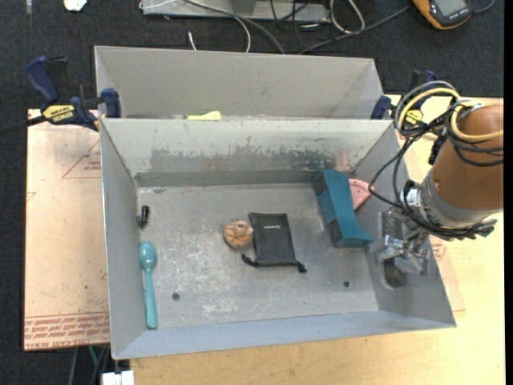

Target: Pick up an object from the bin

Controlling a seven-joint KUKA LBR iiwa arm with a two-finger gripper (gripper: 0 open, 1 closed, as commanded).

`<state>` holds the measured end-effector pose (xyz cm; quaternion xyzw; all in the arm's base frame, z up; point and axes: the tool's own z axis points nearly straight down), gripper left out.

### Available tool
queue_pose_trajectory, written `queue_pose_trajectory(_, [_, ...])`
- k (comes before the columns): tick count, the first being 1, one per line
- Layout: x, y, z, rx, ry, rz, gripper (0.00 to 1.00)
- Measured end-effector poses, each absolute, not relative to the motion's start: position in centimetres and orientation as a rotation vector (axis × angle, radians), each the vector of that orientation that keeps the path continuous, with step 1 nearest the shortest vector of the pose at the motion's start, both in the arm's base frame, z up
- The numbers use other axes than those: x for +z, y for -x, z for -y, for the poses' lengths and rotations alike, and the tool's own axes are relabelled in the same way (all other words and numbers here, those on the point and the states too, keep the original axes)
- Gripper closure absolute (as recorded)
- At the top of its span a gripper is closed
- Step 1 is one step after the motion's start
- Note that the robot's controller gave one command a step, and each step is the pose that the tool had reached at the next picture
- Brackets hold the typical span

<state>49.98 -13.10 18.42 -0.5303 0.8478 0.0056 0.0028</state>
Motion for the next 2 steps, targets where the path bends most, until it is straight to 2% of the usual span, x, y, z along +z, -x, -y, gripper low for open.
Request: queue_pose_trajectory(2, [23.8,-50.0,13.0,0.019,1.658,-2.66,1.0])
